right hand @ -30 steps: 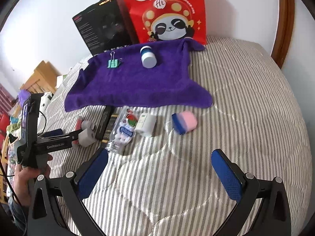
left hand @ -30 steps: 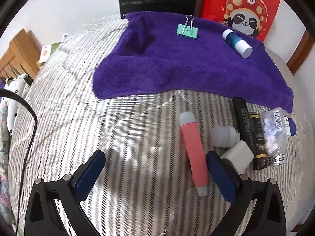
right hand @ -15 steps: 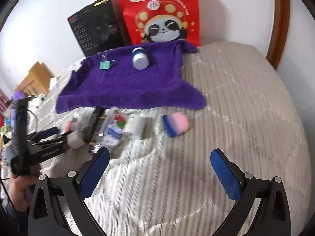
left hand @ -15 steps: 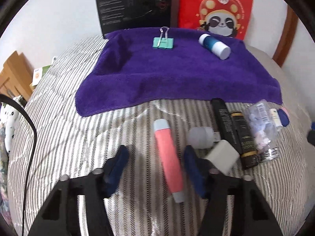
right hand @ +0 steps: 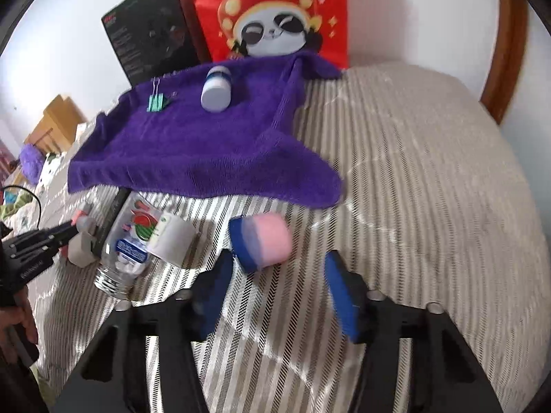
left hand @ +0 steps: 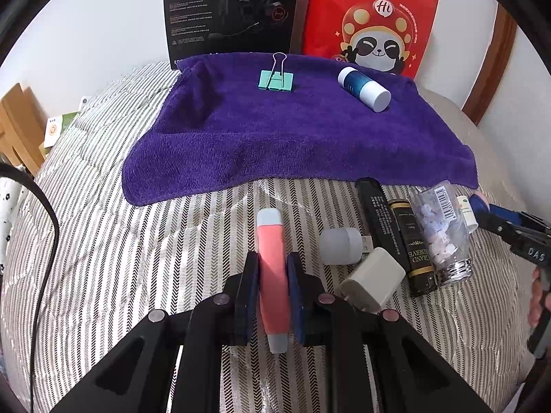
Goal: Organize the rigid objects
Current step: 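Grasp the pink marker with left tool while right tool grasps pink-blue cosmetic, then place marker and cosmetic on the towel and open both tools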
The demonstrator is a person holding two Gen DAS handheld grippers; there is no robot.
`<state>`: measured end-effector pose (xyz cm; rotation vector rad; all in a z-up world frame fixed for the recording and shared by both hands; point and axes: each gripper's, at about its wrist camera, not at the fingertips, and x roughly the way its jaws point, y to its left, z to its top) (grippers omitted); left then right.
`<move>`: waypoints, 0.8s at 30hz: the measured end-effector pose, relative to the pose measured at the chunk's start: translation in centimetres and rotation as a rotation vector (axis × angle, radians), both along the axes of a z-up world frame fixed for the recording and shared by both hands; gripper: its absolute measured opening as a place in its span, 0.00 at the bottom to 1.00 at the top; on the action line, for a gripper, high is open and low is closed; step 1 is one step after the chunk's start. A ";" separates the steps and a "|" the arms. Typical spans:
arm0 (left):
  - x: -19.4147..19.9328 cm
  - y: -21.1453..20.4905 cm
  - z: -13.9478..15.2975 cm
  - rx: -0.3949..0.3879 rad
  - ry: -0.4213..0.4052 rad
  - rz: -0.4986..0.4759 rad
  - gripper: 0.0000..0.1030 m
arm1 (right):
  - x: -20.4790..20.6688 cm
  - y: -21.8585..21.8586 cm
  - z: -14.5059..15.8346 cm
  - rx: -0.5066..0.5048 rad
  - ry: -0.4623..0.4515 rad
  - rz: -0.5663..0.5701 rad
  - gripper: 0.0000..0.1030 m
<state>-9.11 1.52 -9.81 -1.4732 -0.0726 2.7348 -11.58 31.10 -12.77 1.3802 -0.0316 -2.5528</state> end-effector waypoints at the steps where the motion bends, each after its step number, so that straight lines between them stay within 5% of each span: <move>1: 0.0 0.0 0.0 0.002 -0.001 -0.001 0.16 | 0.0 -0.2 0.0 0.007 0.018 0.006 0.48; 8: -0.1 -0.2 -0.1 0.021 0.012 -0.003 0.16 | -0.2 -2.2 -0.3 0.079 0.081 0.047 0.39; 24: 0.0 -2.4 1.1 0.102 0.039 0.029 0.16 | 0.9 -1.3 2.3 -0.021 0.075 0.017 0.38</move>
